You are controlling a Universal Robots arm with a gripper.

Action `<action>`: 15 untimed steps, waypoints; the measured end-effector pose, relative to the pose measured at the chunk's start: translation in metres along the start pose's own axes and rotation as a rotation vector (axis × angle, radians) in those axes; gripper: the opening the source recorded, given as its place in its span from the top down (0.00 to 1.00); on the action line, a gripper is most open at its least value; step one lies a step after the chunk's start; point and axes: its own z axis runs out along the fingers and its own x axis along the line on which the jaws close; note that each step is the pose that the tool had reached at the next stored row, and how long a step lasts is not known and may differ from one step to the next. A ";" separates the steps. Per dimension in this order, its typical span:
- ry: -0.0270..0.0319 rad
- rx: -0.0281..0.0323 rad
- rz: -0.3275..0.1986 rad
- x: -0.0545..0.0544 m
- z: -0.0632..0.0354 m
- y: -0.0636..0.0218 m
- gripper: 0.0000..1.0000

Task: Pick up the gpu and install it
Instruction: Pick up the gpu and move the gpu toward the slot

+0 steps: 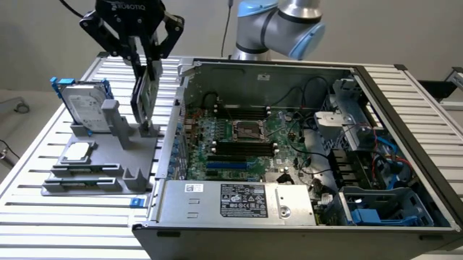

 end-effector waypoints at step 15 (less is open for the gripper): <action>0.0342 -0.0014 0.002 -0.067 -0.0040 -0.0069 0.73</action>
